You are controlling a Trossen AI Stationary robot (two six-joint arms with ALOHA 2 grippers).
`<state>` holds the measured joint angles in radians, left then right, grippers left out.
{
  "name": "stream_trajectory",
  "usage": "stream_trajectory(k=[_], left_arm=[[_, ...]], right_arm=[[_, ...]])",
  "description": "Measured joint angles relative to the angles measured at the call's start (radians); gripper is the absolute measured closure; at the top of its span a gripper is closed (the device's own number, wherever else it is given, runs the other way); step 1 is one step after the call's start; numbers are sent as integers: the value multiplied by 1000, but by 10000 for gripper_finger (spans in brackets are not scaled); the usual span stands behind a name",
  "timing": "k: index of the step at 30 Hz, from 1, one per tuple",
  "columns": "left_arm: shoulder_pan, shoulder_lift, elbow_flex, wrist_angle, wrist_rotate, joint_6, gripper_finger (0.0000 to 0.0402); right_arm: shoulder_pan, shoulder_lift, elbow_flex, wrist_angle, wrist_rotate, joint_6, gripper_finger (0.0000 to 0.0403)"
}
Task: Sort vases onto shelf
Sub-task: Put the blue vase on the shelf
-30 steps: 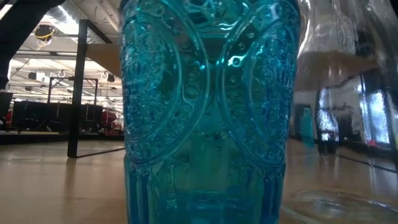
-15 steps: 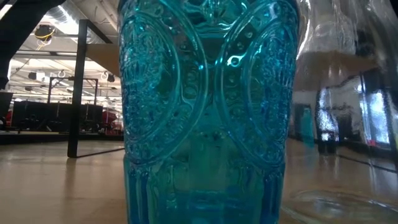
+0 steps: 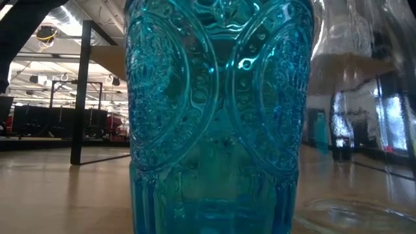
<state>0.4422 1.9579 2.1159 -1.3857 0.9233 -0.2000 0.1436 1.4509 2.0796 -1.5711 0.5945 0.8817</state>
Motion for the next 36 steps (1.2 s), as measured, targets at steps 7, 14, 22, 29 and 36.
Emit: stream_trajectory(k=[7, 14, 22, 29, 36], left_arm=[[5, 0, 0, 0, -20, 0, 356], [19, 0, 0, 0, -9, -2, 356], [51, -8, 21, 8, -185, -2, 379], [34, 1, -2, -48, -265, 55, 396], [15, 4, -28, -43, -339, 73, 400]], right_arm=[[0, 0, 0, 0, 0, 2, 343], [0, 0, 0, 0, 0, 3, 343], [0, 0, 0, 0, -2, 3, 343], [0, 0, 0, 0, -2, 3, 343], [0, 0, 0, 0, -1, 3, 343]])
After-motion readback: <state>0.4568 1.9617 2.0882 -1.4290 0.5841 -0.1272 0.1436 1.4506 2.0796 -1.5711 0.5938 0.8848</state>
